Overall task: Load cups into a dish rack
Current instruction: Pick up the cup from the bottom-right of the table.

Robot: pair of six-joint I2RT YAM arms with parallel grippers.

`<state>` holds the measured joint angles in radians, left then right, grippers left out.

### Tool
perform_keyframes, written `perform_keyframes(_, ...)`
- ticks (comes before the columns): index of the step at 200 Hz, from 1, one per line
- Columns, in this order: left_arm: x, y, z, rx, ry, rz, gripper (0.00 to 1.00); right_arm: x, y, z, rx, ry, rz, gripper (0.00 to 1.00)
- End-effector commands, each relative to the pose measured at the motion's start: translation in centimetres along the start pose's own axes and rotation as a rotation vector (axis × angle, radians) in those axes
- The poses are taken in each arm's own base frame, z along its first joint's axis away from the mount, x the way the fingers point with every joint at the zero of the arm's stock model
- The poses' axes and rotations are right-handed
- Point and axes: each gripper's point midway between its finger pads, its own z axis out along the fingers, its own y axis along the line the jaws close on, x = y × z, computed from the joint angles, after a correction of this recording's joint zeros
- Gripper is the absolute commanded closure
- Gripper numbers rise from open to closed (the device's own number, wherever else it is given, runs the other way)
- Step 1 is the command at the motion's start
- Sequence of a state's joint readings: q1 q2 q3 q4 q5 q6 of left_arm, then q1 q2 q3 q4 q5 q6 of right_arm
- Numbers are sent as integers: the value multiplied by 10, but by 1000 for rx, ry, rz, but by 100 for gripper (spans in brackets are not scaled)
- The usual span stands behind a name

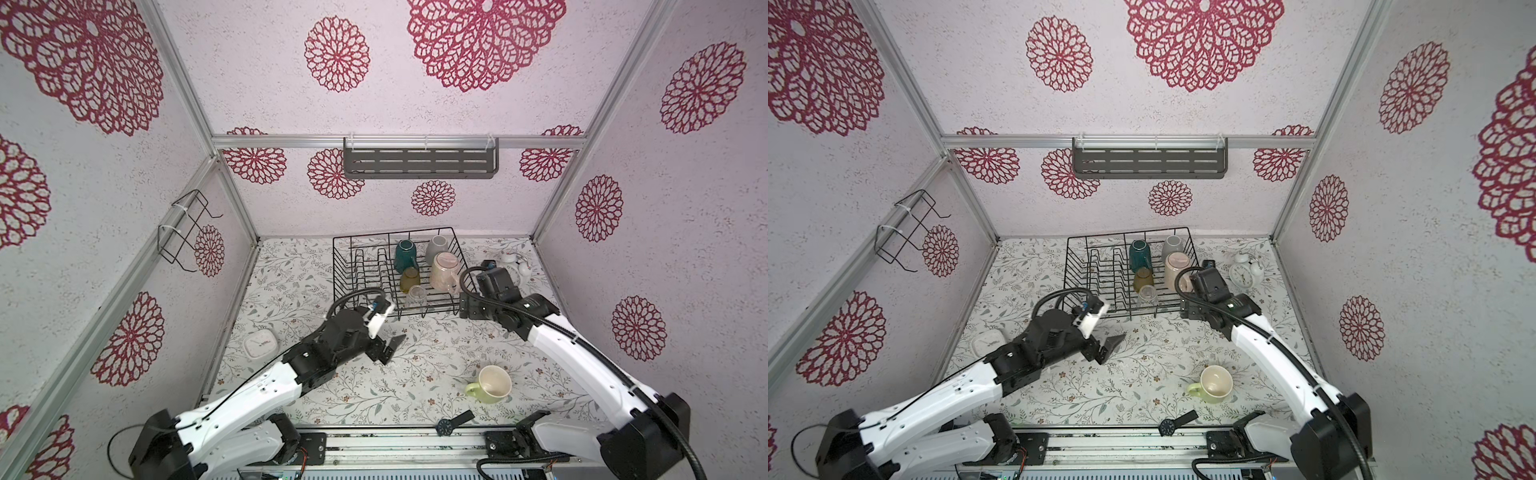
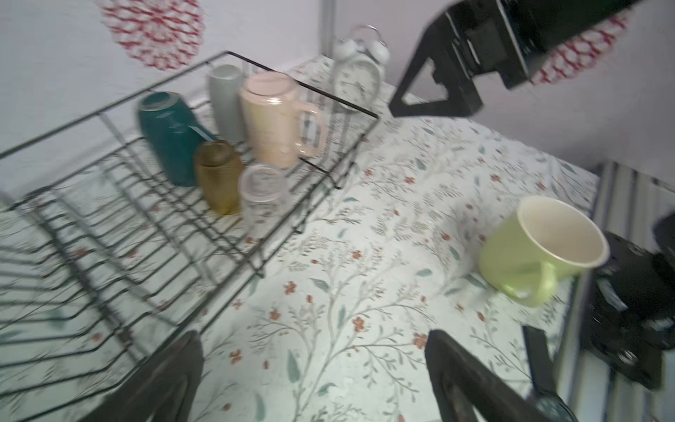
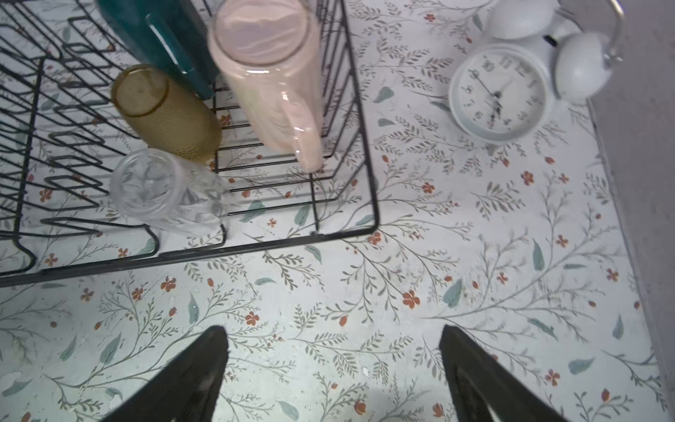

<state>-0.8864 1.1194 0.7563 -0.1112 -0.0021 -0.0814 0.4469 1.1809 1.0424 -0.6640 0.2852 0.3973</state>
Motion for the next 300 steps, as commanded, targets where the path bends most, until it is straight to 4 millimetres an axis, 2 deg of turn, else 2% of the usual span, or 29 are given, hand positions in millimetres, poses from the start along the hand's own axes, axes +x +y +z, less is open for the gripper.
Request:
perform_keyframes(1, -12, -48, 23, 150, 4, 91, 2, 21, -30, -3, 46, 59, 104, 6)
perform_keyframes(23, 1, -91, 47, 246, 56, 184, 3, 46, -39, -12, 5, 202, 192, 6)
perform_keyframes(48, 9, -113, 72, 315, 70, 234, 1, 63, -47, -21, -2, 273, 220, 6)
perform_keyframes(58, 8, -120, 85, 339, 61, 241, 0, 63, -57, -21, 17, 260, 234, 6)
perform_keyframes(76, 11, -137, 103, 397, 75, 287, 3, 56, -68, -19, 30, 235, 288, 6)
perform_keyframes(91, 18, -149, 115, 435, 113, 343, 4, 50, -71, -18, 9, 206, 340, 6)
perform_keyframes(124, 35, -162, 132, 491, 176, 393, 9, 42, -74, -11, -29, 189, 396, 6)
perform_keyframes(140, 41, -164, 134, 501, 201, 388, 9, 38, -77, -10, -37, 189, 412, 6)
perform_keyframes(174, 44, -175, 121, 587, 200, 359, 9, 34, -81, -5, -39, 187, 418, 6)
perform_keyframes(209, 45, -182, 115, 634, 236, 338, 9, 32, -76, 2, -69, 195, 434, 6)
perform_keyframes(248, 52, -193, 125, 696, 277, 331, 10, 30, -77, 3, -65, 192, 434, 6)
perform_keyframes(300, 61, -190, 138, 661, 310, 350, 18, 27, -79, 0, -54, 179, 427, 6)
